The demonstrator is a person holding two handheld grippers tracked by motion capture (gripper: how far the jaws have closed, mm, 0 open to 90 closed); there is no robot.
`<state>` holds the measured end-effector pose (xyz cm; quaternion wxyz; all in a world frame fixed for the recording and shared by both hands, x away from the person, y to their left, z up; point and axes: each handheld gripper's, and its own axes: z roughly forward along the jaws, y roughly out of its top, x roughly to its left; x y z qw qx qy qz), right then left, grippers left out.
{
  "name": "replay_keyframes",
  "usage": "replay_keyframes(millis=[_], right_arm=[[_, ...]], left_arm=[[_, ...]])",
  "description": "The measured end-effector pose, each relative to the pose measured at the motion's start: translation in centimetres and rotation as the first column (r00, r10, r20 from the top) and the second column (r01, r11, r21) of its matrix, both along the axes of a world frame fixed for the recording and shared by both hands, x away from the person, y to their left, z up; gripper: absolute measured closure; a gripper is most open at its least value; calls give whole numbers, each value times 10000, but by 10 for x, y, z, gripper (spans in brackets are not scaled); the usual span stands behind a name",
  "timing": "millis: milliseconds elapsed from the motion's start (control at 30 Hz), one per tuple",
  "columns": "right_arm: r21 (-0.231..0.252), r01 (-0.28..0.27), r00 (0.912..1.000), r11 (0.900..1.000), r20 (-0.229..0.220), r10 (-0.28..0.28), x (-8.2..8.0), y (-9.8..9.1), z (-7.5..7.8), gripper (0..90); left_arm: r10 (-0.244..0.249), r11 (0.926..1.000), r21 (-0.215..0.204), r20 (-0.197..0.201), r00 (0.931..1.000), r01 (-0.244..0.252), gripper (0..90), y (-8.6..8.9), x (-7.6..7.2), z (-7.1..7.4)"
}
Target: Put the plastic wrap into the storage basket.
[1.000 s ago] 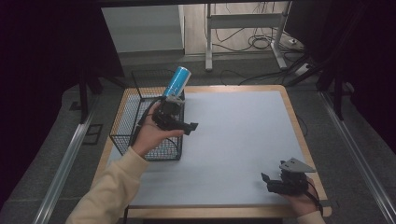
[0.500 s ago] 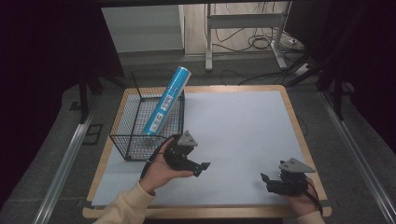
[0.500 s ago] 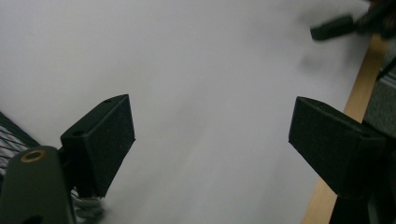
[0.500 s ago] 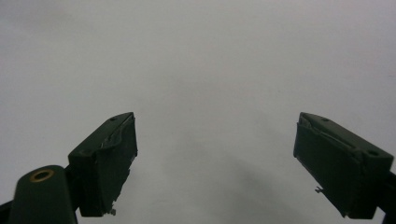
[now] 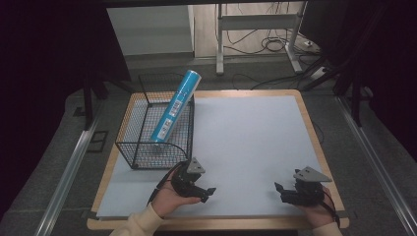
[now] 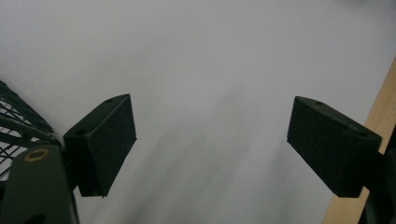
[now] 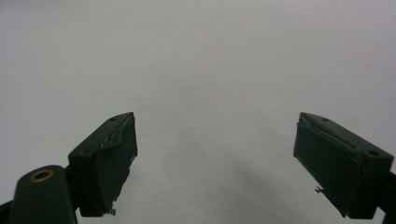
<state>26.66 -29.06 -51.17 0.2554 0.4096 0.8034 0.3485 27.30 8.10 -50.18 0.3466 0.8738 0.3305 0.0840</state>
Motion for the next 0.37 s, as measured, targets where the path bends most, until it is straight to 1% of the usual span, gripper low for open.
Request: replay_keyframes(millis=[133,167,233,267,367], right_arm=[[35,28,10000,10000,-25,-28,0,-1,0,138],[49,36,10000,10000,-18,-36,0,-1,0,138],[43,30,10000,10000,-20,-30,0,-1,0,138],[7,6,10000,10000,-39,-6,0,-1,0,138],[22,11,10000,10000,-28,-10,0,-1,-1,138]], left_arm=[[65,10000,-5,-86,9999,-65,155,0,0,-5],[47,9999,128,-77,10000,-46,155,0,0,-8],[78,9999,92,-92,9999,-77,155,-1,-1,-9],[-2,9999,156,-136,9999,5,155,-2,-1,-11],[1,9999,150,-131,9999,1,155,-3,-1,-12]])
